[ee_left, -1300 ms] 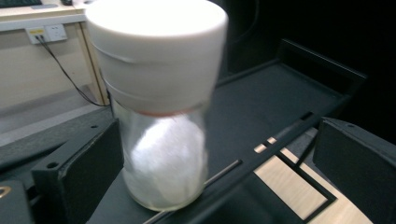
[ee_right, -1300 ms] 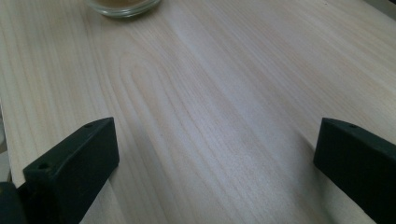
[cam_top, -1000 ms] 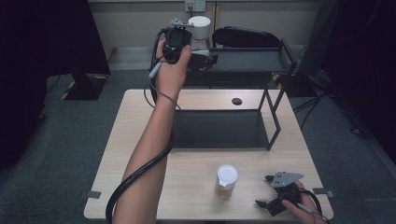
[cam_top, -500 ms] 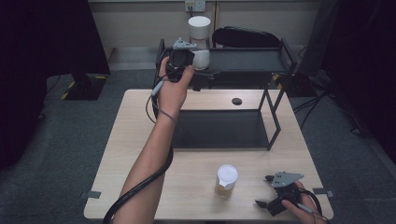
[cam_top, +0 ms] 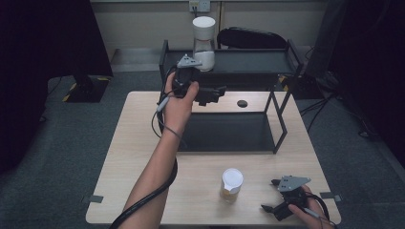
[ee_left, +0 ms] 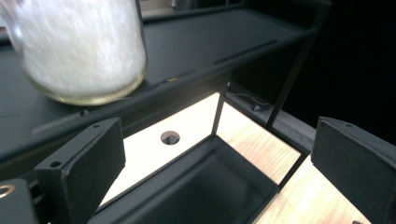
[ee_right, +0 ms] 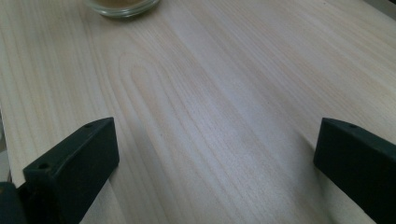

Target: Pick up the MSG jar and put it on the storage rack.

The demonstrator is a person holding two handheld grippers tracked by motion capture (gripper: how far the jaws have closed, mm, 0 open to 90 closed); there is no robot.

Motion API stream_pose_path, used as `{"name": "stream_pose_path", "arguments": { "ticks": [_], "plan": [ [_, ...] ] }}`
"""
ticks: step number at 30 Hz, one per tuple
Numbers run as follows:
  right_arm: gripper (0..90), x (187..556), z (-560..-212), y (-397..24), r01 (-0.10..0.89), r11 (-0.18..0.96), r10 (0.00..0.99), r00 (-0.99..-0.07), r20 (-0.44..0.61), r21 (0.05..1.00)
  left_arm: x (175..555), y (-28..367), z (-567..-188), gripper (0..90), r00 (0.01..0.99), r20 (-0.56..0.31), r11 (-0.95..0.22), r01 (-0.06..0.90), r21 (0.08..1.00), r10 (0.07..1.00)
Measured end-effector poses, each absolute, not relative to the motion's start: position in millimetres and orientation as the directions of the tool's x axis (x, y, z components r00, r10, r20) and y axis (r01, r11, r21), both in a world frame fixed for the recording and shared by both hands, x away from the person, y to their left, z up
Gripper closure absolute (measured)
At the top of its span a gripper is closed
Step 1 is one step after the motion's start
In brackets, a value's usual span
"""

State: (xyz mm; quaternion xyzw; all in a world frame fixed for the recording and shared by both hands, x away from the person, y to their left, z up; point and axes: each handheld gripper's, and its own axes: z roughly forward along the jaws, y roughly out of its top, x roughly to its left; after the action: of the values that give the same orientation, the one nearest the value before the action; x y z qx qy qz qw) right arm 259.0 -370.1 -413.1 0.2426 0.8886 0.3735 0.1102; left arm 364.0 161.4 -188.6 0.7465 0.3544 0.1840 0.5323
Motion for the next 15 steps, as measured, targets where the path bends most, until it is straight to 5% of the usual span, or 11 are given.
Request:
{"name": "stream_pose_path", "arguments": {
  "ticks": [15],
  "plan": [
    [0.0, 258.9, -413.4, -370.2, 0.348, 0.603, 0.514, -0.858, -0.015, 0.718, 367.6, 159.1, -228.1, 2.9, 0.695, -0.104, -0.216, 0.357, 0.909, 0.711]
  ]
}}
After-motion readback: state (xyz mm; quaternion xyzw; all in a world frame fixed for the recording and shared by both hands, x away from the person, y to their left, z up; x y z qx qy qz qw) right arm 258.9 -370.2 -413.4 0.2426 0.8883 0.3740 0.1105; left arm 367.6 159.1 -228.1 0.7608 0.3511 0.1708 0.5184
